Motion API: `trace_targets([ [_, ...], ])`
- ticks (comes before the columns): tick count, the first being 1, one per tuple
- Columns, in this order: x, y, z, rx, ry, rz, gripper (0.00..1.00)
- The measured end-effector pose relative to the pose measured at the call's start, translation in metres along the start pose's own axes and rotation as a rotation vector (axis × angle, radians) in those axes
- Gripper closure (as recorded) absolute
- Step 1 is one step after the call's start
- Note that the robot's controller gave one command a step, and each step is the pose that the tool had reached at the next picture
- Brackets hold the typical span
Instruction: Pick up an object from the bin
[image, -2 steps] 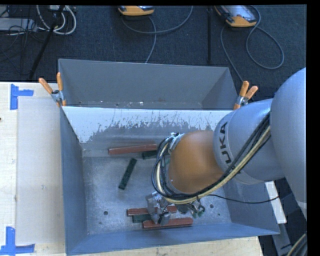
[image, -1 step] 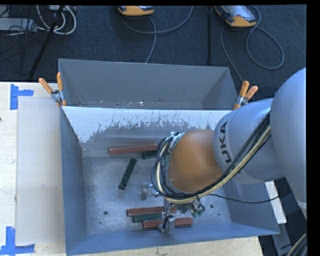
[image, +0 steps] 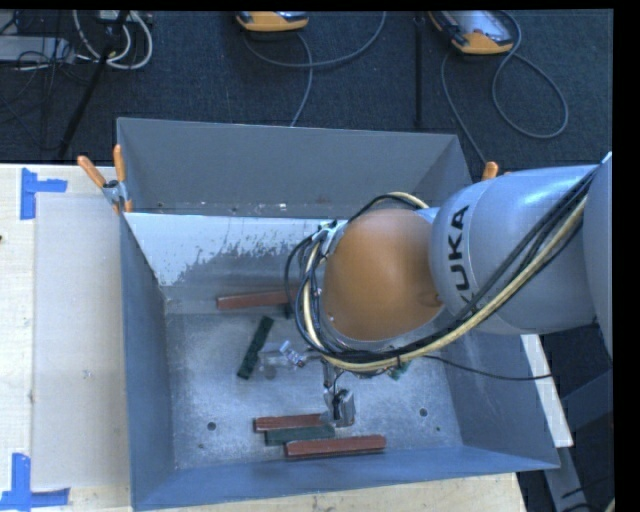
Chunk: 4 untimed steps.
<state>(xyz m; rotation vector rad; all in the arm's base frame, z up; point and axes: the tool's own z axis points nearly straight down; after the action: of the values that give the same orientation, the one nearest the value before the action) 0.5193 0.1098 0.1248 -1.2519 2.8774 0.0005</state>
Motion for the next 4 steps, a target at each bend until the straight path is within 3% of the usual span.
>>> trace_targets([
  [1,0.0117,0.0505,0.0536,0.008,-0.008,-0.122,0.00],
  [2,0.0124,0.0516,0.0498,0.002,0.001,-0.117,1.00],
  [3,0.0109,0.0509,0.0528,0.005,-0.011,-0.116,0.00],
  [4,0.0123,0.0525,0.0506,0.000,-0.001,-0.115,1.00],
])
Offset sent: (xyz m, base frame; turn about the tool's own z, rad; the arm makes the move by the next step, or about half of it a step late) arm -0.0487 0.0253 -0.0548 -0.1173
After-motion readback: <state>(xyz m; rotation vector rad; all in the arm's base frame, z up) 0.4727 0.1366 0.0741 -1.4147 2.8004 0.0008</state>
